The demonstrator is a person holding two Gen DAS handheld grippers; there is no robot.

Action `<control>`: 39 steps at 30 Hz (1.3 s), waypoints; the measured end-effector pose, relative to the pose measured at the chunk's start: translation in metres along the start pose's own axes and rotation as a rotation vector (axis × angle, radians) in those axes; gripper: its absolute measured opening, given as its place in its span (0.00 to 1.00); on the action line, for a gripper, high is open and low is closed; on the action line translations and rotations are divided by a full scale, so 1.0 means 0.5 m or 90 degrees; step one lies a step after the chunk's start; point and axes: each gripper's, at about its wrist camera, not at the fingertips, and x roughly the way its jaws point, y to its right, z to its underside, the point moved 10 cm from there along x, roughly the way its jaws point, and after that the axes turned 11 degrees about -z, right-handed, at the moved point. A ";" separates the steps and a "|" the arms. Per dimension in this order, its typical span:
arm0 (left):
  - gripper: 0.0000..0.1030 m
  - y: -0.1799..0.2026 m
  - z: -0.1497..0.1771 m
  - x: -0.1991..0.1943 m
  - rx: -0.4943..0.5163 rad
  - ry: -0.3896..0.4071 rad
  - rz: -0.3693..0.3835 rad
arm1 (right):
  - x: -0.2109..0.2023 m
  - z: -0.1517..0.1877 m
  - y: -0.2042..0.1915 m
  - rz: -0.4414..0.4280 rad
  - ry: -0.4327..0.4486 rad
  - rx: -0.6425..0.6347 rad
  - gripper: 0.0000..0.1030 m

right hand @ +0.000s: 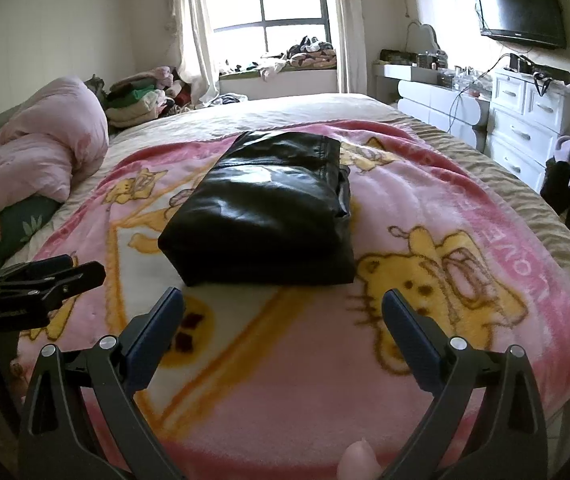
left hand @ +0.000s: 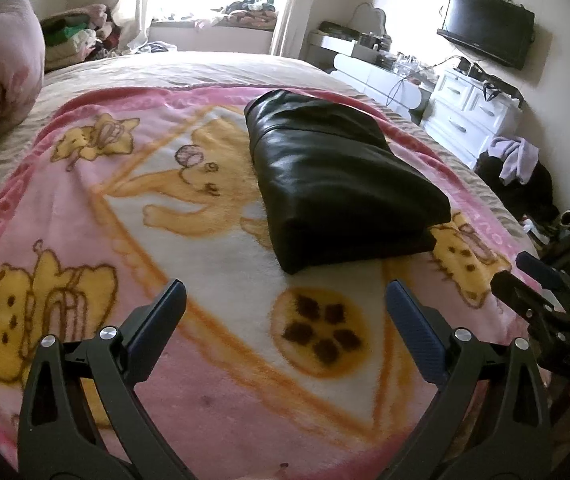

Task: Fold large clothes

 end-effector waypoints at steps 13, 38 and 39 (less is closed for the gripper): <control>0.91 -0.009 0.000 0.002 0.007 -0.002 -0.020 | 0.000 0.003 0.010 0.005 0.001 0.008 0.96; 0.91 -0.010 -0.002 -0.001 0.008 0.001 -0.016 | -0.004 0.003 0.013 0.010 0.002 0.011 0.96; 0.91 -0.010 -0.002 -0.001 0.008 0.000 -0.016 | -0.005 0.003 0.014 0.011 0.002 0.011 0.96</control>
